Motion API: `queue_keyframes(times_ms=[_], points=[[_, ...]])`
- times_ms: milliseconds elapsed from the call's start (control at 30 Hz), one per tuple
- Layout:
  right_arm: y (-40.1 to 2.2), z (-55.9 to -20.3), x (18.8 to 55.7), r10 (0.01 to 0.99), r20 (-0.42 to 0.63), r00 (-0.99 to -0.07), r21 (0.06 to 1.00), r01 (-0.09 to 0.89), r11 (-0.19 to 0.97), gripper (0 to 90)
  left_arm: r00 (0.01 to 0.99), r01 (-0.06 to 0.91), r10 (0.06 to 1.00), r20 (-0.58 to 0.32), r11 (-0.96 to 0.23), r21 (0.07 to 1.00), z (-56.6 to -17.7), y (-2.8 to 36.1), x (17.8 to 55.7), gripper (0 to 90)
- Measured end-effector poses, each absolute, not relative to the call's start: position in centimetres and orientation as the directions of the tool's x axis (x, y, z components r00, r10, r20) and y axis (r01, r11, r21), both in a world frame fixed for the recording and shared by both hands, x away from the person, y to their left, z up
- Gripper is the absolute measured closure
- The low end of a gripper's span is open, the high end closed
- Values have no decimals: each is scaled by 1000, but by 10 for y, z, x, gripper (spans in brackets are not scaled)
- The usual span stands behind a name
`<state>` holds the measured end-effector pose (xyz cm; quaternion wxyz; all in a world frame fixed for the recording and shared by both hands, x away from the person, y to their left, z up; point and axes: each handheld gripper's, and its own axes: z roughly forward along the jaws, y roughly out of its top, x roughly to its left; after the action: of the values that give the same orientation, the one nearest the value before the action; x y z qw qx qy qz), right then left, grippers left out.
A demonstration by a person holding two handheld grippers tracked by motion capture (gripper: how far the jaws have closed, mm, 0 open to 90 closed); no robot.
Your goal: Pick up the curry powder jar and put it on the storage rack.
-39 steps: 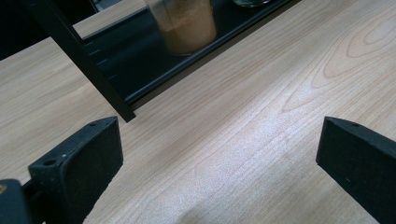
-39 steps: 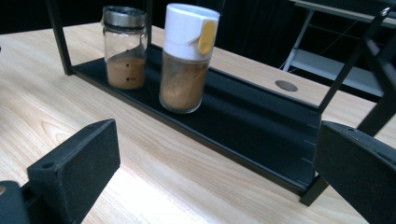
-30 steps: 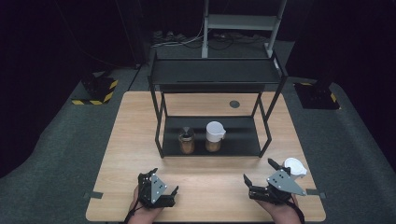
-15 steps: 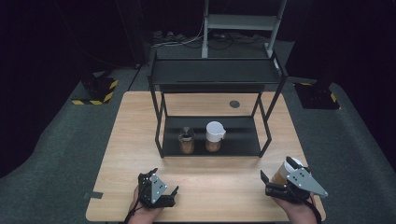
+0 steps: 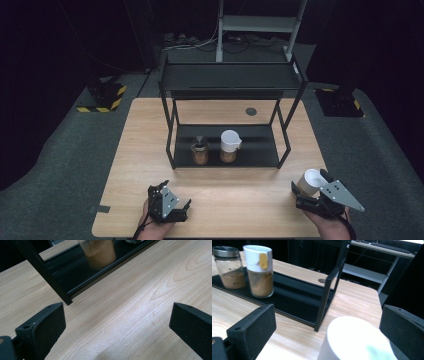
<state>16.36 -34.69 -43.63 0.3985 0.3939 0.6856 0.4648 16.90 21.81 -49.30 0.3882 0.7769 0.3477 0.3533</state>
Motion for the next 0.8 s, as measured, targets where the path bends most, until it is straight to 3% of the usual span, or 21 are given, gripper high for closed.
queue_keyframes(times_ms=[800], points=[[-366, -454, 165, 934, -129, -334, 946, 241, 216, 16, 509, 266, 814, 279, -457, 849, -493, 218, 169, 6]])
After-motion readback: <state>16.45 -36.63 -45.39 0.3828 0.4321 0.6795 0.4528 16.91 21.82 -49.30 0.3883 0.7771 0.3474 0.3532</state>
